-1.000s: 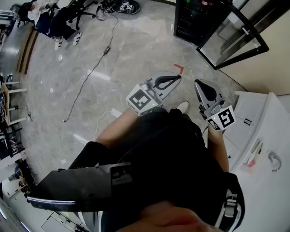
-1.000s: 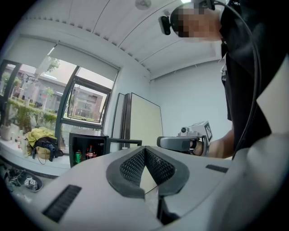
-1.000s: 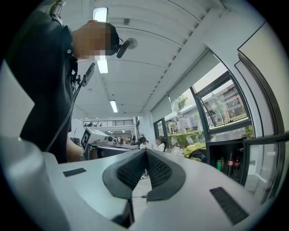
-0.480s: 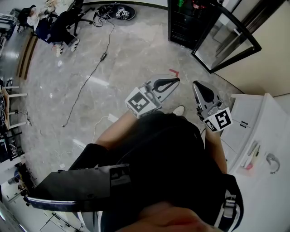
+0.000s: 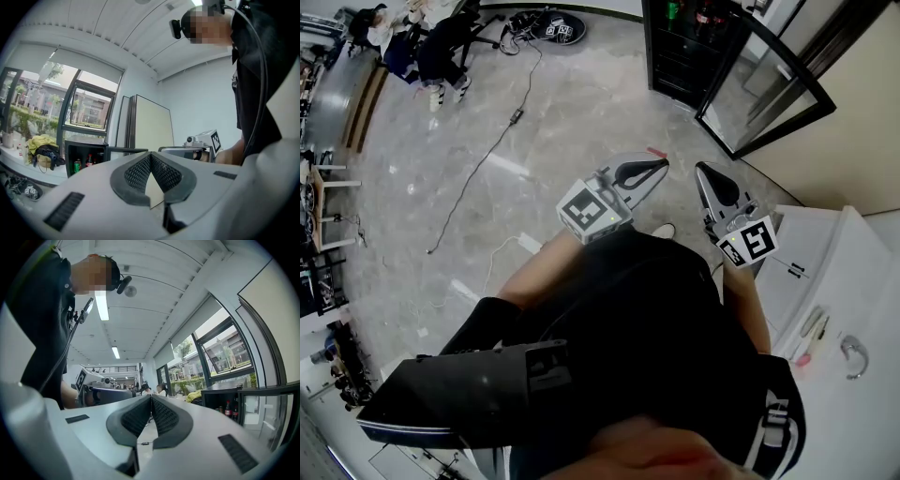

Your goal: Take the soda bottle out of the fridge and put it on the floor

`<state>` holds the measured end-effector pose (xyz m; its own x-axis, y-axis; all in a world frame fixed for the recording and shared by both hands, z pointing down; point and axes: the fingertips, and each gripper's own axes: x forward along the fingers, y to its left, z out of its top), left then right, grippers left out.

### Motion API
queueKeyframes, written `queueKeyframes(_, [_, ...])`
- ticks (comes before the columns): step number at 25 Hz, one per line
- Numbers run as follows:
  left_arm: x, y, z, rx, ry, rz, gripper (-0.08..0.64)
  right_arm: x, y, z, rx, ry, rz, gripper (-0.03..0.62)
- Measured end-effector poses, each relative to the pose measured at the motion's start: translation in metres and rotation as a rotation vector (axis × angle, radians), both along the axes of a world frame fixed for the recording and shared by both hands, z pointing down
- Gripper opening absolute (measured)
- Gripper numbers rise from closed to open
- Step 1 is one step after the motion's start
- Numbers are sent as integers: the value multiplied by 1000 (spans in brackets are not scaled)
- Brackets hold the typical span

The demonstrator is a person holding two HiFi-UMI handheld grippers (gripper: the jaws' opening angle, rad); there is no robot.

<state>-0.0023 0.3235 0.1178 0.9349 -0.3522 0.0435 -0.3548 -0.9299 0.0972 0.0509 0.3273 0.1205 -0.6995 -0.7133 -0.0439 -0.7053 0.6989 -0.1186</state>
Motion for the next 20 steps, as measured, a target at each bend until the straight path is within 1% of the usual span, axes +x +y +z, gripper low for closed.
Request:
queueKeyframes(5, [2, -14, 3, -15, -13, -16, 0, 4, -18, 2, -13, -5, -7, 12])
queueKeyframes(9, [-8, -37, 7, -23, -9, -31, 0, -6, -38, 5, -15, 5, -13, 14])
queueKeyframes(12, [-19, -61, 14, -46, -3, -34, 0, -21, -58, 10, -23, 19, -10, 12])
queueKeyframes(16, [-35, -98, 21, -29, -2, 9, 0, -45, -93, 17, -41, 45, 12, 14])
queueKeyframes(20, [-53, -145, 27, -38, 4, 55, 0, -66, -135, 25, -69, 69, 48, 12])
